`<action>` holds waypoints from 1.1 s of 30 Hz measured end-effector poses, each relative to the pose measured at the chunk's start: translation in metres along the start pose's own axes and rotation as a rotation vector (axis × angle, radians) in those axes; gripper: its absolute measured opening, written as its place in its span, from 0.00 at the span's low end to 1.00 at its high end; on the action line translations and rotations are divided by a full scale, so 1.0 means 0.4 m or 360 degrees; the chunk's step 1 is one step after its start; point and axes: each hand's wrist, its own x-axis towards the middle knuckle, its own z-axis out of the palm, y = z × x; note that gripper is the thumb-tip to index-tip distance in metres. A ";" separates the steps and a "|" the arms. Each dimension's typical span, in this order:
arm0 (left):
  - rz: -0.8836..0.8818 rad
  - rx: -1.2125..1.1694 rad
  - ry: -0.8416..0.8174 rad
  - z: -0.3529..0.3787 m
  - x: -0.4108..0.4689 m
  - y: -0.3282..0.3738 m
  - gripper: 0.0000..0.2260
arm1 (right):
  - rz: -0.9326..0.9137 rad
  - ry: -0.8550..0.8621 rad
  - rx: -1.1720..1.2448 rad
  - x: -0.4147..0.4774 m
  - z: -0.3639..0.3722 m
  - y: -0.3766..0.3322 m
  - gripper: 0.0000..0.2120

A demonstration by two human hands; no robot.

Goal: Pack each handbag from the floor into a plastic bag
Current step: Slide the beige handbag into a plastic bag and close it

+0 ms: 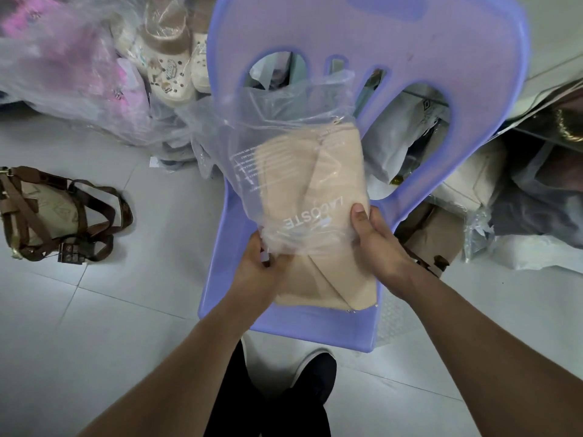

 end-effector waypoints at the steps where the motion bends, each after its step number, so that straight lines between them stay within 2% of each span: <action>1: -0.0025 -0.0012 0.0032 -0.006 -0.003 0.007 0.11 | 0.0008 0.0011 -0.0030 -0.005 0.000 -0.015 0.17; 2: -0.0045 -0.0007 0.0055 -0.015 -0.008 0.011 0.08 | 0.0002 0.0001 -0.0038 -0.011 -0.002 -0.029 0.21; 5: -0.0057 -0.0066 0.0130 -0.050 -0.035 0.026 0.19 | 0.0103 -0.0077 0.0100 -0.028 -0.012 -0.052 0.28; 7: -0.0189 -0.0181 0.0137 -0.080 -0.042 0.040 0.19 | 0.0286 -0.0241 0.0209 -0.042 -0.012 -0.056 0.40; 9: -0.0368 -0.0253 0.0071 -0.106 -0.046 0.056 0.25 | 0.0434 -0.0371 0.0282 -0.058 -0.014 -0.051 0.50; 10: -0.0457 -0.0250 0.0034 -0.113 -0.048 0.065 0.29 | 0.0463 -0.0402 0.0340 -0.065 -0.018 -0.049 0.47; 11: -0.0550 -0.0251 0.0013 -0.118 -0.053 0.077 0.31 | 0.0476 -0.0401 0.0416 -0.069 -0.022 -0.051 0.39; 13: -0.0695 -0.0383 0.0004 -0.124 -0.055 0.101 0.26 | 0.0435 -0.0393 0.0570 -0.074 -0.030 -0.061 0.25; 15: -0.0760 -0.0492 -0.0075 -0.133 -0.058 0.137 0.19 | 0.0416 -0.0339 0.0557 -0.071 -0.038 -0.064 0.25; 16: -0.0782 -0.0471 -0.0113 -0.143 -0.053 0.147 0.18 | 0.0406 -0.0306 0.0487 -0.067 -0.035 -0.067 0.22; 18: -0.0800 -0.0414 -0.0153 -0.161 -0.044 0.165 0.20 | 0.0415 -0.0231 0.0353 -0.066 -0.020 -0.084 0.10; 19: -0.0810 -0.0410 -0.0166 -0.169 -0.039 0.171 0.20 | 0.0417 -0.0205 0.0328 -0.061 -0.011 -0.084 0.08; 24: -0.0846 -0.0460 -0.0163 -0.184 -0.018 0.167 0.20 | 0.0360 0.0029 0.0566 -0.049 0.044 -0.089 0.14; 28: -0.0788 -0.0498 -0.0127 -0.189 -0.010 0.146 0.12 | 0.0247 0.0206 0.0659 -0.050 0.065 -0.090 0.06; 30: -0.0763 -0.0430 -0.0104 -0.187 -0.009 0.142 0.08 | 0.0128 0.0190 0.0640 -0.054 0.065 -0.097 0.07; 33: -0.0801 -0.0311 -0.0048 -0.194 0.001 0.140 0.11 | -0.0037 0.0015 0.0526 -0.054 0.062 -0.101 0.10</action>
